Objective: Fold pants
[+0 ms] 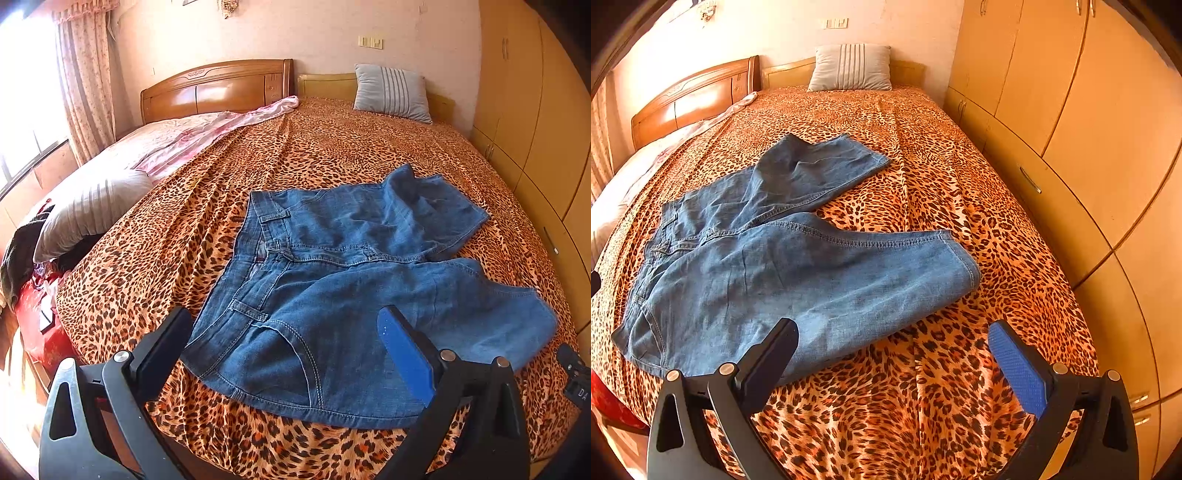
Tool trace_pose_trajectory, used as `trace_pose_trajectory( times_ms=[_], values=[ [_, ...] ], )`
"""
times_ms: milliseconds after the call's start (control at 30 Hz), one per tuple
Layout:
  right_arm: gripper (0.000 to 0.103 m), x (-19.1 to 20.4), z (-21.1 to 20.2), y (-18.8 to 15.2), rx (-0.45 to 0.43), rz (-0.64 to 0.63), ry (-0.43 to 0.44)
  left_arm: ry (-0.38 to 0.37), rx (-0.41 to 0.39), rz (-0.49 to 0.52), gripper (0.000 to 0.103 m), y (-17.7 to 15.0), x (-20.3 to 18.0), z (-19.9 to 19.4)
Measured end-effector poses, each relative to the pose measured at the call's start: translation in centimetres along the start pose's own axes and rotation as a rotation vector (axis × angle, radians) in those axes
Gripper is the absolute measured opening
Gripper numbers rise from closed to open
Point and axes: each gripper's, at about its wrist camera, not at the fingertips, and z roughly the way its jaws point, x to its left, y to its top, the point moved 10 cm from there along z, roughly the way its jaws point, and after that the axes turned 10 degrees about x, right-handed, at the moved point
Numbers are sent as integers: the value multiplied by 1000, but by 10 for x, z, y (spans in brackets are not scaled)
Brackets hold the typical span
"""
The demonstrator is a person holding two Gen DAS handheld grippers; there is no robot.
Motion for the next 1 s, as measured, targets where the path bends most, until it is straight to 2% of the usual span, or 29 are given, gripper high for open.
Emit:
trace_pose_trajectory(
  times_ms=[1000],
  values=[
    [103, 1, 4, 0, -3, -9, -3, -39, 8, 26, 101, 3, -16, 1]
  ],
)
